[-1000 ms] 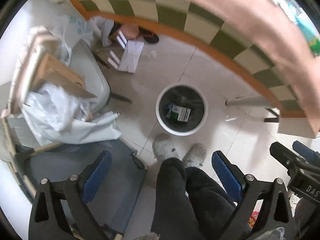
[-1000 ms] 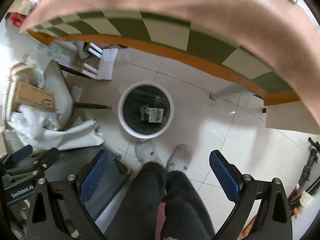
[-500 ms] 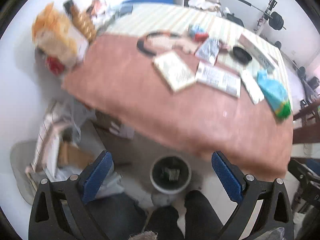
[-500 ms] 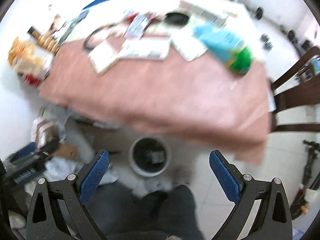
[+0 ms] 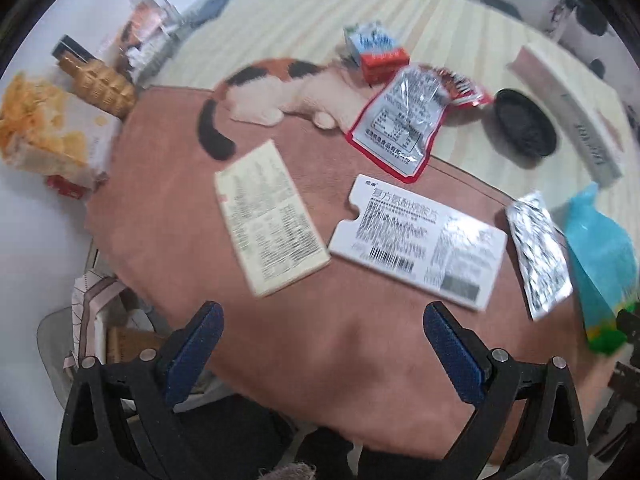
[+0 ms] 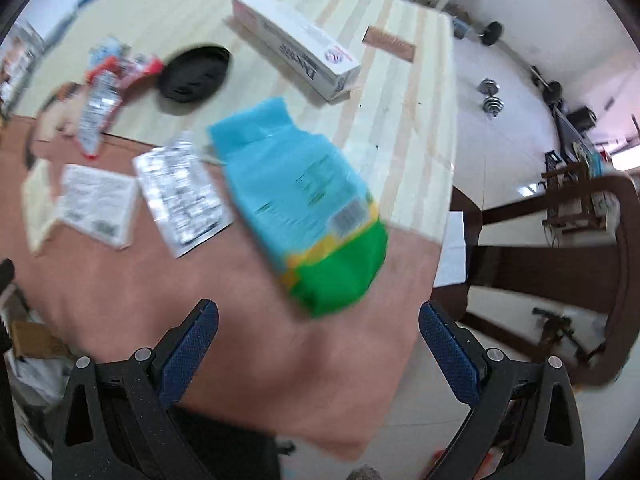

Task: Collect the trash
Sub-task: 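Grasp the cream medicine box with left tool while right tool grasps blue-green snack bag, then carry both items over the bin and open both tools to drop them, then grasp the white medicine card with left tool while right tool grasps foil blister pack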

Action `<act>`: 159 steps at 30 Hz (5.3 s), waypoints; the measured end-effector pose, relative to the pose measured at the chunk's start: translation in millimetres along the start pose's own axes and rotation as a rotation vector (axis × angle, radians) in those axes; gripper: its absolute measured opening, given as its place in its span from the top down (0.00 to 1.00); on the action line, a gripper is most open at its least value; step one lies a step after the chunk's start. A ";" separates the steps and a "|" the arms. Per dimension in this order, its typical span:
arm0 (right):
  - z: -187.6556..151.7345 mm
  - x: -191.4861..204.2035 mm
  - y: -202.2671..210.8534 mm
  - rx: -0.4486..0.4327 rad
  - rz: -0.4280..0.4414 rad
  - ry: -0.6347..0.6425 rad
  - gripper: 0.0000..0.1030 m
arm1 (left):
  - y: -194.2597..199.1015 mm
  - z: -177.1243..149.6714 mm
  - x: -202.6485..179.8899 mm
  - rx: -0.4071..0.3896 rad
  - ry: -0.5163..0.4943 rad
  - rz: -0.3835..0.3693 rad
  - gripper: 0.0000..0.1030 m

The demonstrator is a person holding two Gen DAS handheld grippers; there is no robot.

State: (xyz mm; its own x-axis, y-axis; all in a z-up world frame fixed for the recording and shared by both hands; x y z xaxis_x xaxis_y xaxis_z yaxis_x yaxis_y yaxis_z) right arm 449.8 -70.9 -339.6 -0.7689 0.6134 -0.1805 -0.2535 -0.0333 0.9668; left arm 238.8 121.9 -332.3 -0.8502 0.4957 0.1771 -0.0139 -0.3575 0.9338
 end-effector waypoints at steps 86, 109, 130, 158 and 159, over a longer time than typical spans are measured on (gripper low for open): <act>-372.0 296.7 -176.0 0.257 0.413 -0.313 0.41 | -221.4 -333.6 106.4 0.358 0.089 -0.361 0.32; -350.4 314.2 -351.3 0.306 0.334 -0.208 0.00 | -299.2 -351.4 103.2 0.312 -0.063 -0.165 0.05; -350.4 262.8 -172.8 0.174 0.185 -0.138 0.00 | -136.1 -347.4 120.7 0.243 -0.102 -0.191 0.05; -244.5 201.1 130.3 -0.082 0.324 -0.287 0.00 | 70.3 -190.4 143.1 -0.023 -0.031 -0.268 0.05; -230.7 191.8 134.6 -0.100 0.313 -0.289 0.00 | 69.2 -173.9 136.1 -0.028 -0.016 -0.271 0.05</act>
State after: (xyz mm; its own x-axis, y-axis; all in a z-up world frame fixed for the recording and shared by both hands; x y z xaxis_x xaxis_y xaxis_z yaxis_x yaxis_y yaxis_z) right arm 132.8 -139.7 -285.9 -0.6254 0.7567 0.1905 -0.1011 -0.3207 0.9418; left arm 30.6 27.0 -297.5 -0.8049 0.5889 -0.0729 -0.2545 -0.2317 0.9389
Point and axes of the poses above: each gripper's, at about its wrist camera, not at the fingertips, and y roughly against the way its jaws point, x to its left, z to its top, the point moved 6 cm from there along -y, roughly the way its jaws point, and after that the axes turned 9 degrees about -x, right-handed, at the moved point
